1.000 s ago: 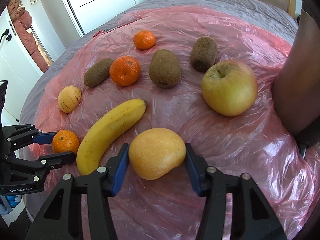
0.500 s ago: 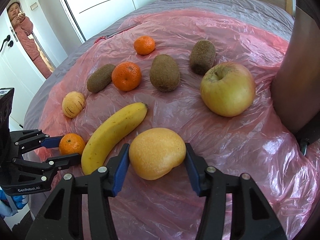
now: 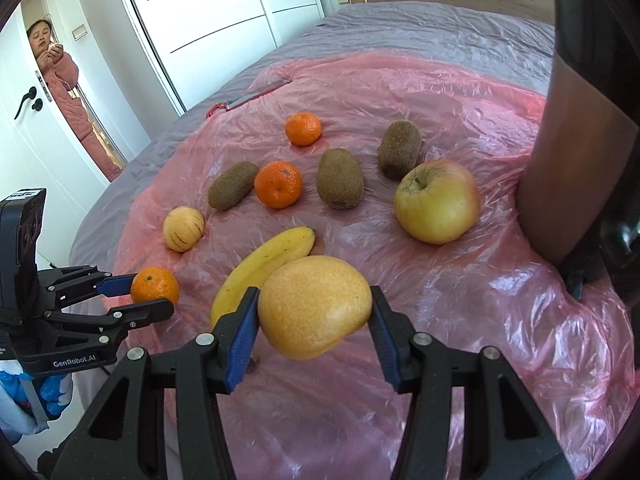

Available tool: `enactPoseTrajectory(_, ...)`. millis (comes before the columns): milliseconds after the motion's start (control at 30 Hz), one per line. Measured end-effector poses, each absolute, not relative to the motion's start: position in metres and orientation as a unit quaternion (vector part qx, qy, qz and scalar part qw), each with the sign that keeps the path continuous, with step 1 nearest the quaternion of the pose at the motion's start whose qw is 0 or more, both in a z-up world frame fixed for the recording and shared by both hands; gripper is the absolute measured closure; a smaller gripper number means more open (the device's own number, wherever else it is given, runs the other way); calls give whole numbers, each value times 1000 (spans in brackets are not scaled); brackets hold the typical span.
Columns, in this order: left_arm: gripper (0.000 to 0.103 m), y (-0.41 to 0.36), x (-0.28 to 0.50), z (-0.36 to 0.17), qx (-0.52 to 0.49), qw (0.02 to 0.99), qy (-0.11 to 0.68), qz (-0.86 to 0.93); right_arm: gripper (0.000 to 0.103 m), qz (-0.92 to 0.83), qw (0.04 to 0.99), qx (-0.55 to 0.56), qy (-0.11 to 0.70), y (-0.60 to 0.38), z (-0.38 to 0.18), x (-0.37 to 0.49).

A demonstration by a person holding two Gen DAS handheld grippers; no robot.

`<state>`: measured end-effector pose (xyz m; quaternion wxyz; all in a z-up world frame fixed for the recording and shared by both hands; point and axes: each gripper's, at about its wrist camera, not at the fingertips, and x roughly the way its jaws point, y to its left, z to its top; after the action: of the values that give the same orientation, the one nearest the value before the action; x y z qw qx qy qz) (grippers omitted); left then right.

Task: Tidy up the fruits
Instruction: 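Carry the orange and pear in both tools over the green tray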

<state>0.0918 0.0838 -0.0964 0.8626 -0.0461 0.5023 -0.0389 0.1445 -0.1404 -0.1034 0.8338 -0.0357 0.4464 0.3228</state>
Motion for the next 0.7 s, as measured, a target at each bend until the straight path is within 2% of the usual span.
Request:
enactPoseTrajectory(267,65,51,76,-64,-34,871,485,-70,47,313,847,-20,429,-178,-78,119)
enactPoseTrajectory(700,65,-93,94,-18,16,862,465,-202,47,221,885,10,410,-311,-46,109)
